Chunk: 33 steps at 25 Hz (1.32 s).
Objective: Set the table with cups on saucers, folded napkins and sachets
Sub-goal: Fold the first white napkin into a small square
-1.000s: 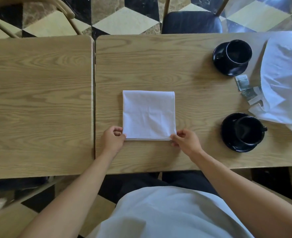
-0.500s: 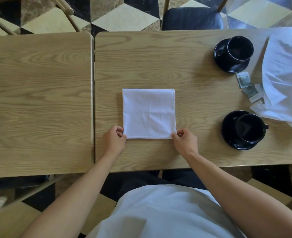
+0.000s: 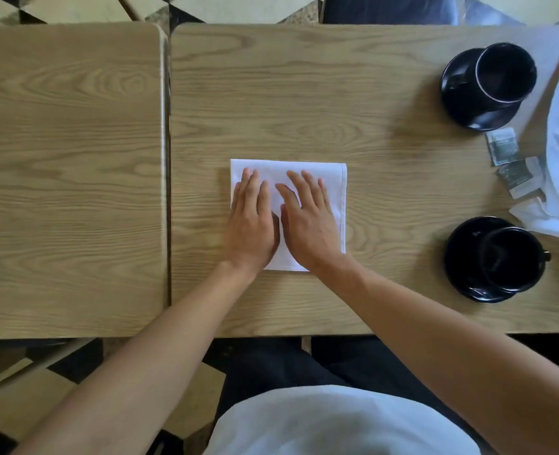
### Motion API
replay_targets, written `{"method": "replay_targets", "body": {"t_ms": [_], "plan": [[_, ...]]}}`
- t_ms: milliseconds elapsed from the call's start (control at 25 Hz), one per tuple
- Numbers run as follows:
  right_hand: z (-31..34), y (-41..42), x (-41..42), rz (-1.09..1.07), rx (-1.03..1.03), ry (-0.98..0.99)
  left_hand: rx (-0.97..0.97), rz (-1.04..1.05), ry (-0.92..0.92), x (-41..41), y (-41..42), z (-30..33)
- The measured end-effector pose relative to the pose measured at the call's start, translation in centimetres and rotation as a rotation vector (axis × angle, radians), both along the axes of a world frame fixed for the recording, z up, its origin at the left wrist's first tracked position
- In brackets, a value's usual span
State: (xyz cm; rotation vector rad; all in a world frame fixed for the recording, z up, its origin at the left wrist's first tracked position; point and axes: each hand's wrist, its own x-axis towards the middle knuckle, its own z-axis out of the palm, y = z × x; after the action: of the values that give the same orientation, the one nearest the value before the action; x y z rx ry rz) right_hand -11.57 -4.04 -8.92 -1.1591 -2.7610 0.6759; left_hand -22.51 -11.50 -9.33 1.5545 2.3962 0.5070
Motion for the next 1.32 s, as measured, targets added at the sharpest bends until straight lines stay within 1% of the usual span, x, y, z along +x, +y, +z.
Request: {"method": "replay_targets", "body": {"t_ms": [80, 160, 280, 400, 520, 680, 840, 880, 960, 1040, 1080, 1120, 1200, 1280, 1320], "plan": [[-1.7, 1.5, -1.7, 0.129, 0.016, -0.052, -0.022, -0.006, -0.013, -0.6, 1.5, -1.6], [-3.4, 3.0, -1.4, 0.161, 0.052, -0.086, -0.02, -0.02, -0.01, -1.5, 2.2, -3.0], [-4.8, 4.0, -0.2, 0.136, 0.13, -0.103, -0.035, -0.1, 0.102, -2.5, 2.1, -4.1], [-5.4, 4.4, 0.2, 0.094, 0.184, -0.117, -0.111, -0.101, 0.189, -2.8, 1.8, -4.6], [-5.6, 5.0, 1.4, 0.075, 0.196, -0.134, -0.184, -0.057, 0.196, -2.9, 1.8, -4.8], [-5.3, 6.3, 2.8, -0.032, 0.157, -0.197, -0.21, -0.061, 0.197, -2.8, 2.0, -5.0], [-4.2, 7.0, 3.4, -0.015, 0.11, -0.14, -0.239, -0.077, 0.215, -3.0, 2.0, -4.1], [-3.7, 7.6, 3.5, -0.035, 0.103, -0.102, -0.227, -0.063, 0.206, -3.3, 2.0, -3.7], [-2.4, 9.0, 3.4, -0.113, 0.121, -0.05, -0.141, -0.011, 0.19, -4.7, 2.7, -2.5], [-1.6, 10.5, 3.1, -0.138, 0.1, -0.079, -0.066, 0.006, 0.175, -6.9, 3.8, -1.5], [-1.4, 11.3, 3.0, -0.126, 0.067, -0.104, -0.069, -0.018, 0.133, -8.2, 4.5, -1.1], [-1.1, 12.0, 3.0, -0.11, 0.026, -0.126, -0.107, -0.04, 0.075, -9.2, 5.3, -0.5], [-0.8, 13.2, 2.9, -0.09, -0.073, -0.156, -0.262, -0.081, -0.047, -10.9, 6.9, 0.4], [-0.8, 14.1, 3.0, -0.067, -0.161, -0.175, -0.404, -0.135, -0.103, -11.7, 8.1, 1.2], [-0.8, 14.4, 3.1, -0.059, -0.198, -0.169, -0.439, -0.145, -0.123, -12.0, 8.4, 1.7]]}}
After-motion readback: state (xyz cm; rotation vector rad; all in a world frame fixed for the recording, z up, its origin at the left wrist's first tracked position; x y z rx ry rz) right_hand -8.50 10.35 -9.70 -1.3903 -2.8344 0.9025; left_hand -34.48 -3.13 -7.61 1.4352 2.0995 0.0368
